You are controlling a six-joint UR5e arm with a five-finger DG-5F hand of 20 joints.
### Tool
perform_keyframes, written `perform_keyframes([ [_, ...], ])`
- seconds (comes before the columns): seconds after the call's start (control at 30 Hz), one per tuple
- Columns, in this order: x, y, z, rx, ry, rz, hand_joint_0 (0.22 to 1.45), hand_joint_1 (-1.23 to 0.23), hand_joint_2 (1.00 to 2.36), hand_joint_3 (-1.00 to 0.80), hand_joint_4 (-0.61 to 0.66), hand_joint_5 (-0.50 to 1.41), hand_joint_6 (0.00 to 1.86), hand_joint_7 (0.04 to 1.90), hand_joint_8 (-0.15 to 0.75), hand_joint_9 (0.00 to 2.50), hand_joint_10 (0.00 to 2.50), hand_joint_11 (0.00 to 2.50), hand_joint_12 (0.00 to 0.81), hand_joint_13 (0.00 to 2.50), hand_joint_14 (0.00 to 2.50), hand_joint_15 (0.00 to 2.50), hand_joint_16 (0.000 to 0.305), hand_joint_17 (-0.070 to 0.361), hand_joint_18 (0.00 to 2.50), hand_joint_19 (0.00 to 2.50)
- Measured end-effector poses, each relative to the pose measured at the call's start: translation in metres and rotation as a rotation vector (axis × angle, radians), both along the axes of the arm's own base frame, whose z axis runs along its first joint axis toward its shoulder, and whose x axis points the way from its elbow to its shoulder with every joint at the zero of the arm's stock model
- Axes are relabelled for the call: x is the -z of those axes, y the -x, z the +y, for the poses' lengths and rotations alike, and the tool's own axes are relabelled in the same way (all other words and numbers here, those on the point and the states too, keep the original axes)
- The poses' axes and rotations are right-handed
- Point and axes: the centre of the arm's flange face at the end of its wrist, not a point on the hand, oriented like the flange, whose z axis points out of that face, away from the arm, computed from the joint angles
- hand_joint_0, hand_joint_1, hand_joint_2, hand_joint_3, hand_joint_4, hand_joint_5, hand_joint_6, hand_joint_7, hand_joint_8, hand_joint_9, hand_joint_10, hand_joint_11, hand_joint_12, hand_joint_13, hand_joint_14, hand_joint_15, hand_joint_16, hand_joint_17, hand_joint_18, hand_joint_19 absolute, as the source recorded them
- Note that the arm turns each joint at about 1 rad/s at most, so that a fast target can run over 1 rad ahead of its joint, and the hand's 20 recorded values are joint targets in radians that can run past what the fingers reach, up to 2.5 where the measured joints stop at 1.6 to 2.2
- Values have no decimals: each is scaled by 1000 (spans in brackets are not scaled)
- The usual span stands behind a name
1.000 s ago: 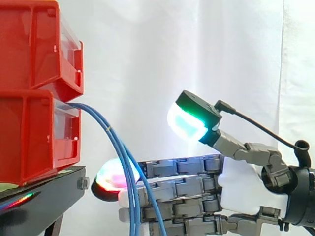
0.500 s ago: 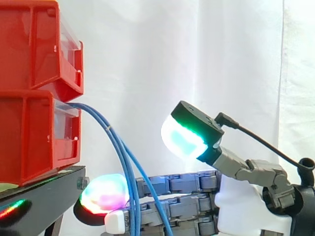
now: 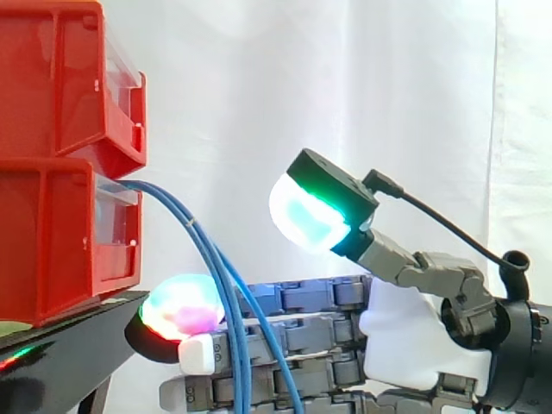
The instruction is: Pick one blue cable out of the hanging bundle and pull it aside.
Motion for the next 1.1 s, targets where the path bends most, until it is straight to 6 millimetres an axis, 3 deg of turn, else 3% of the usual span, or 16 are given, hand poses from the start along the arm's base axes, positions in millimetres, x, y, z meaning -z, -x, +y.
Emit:
perform_keyframes([
  [0.23,-8,-3,-2,-15,-8,38,564,-646,1008,-406,134,-91,503,1276,251,695,9,265,330,369,4,103,45,101,341,268],
  [0.8,-19,-1,-17,0,-7,63,566,-663,1007,-420,137,-113,597,1132,251,703,12,296,332,385,4,116,45,101,355,283],
  [1.03,-42,5,-23,10,12,83,570,-669,1013,-323,106,-130,691,1034,254,710,11,312,333,395,5,125,45,101,358,292],
  [1.1,-49,8,-22,12,25,93,572,-725,1014,-289,104,-162,774,922,257,702,12,340,334,393,5,129,45,101,360,297],
])
